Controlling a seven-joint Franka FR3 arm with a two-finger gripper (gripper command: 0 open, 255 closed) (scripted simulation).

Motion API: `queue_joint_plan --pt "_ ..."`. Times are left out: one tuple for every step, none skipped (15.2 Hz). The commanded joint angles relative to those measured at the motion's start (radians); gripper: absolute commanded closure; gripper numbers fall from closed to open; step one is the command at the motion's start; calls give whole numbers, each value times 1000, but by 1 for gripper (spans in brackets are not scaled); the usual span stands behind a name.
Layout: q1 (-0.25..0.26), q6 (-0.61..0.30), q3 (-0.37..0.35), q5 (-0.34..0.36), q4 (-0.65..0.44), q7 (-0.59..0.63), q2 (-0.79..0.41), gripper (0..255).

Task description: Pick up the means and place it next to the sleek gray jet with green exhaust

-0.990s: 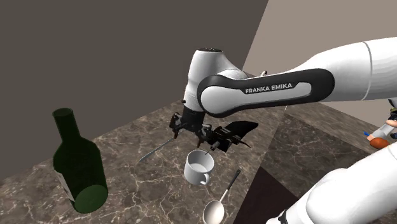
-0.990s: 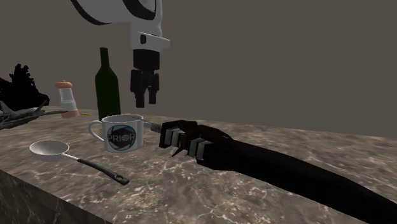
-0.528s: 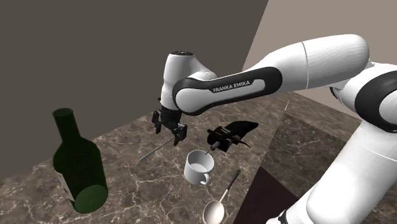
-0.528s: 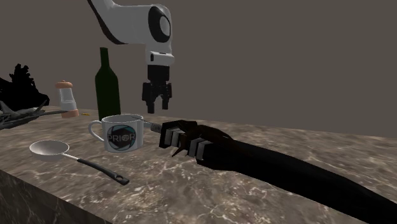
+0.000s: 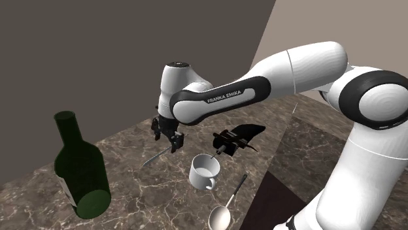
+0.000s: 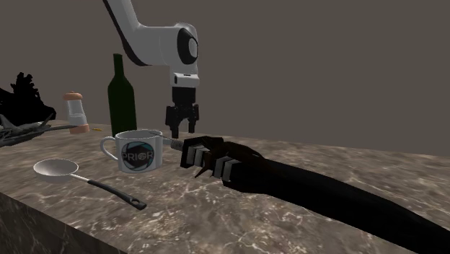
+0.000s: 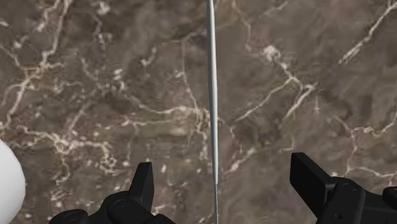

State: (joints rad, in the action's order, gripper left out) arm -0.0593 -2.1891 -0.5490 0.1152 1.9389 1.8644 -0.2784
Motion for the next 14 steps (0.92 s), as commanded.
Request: queue_joint_plan --pt "5 -33 4 13 18 10 -17 0" --pt "5 -33 4 12 18 10 -17 0" --pt "5 -33 4 12 18 10 -17 0" --pt "5 -33 4 12 18 10 -17 0" --pt "5 -33 4 12 18 10 -17 0" --pt "5 -33 4 12 18 10 -17 0" --pt "5 -33 4 12 18 10 -17 0" --pt "5 -33 4 12 18 10 -17 0" --pt "5 -33 4 12 18 10 -17 0" --pt "5 -33 4 12 18 10 -17 255" --pt "5 -33 4 12 18 10 -17 255" --pt "5 -33 4 12 18 10 -17 255" --pt "5 -33 4 12 18 10 -17 255" --pt "5 -33 4 12 18 10 -17 255"
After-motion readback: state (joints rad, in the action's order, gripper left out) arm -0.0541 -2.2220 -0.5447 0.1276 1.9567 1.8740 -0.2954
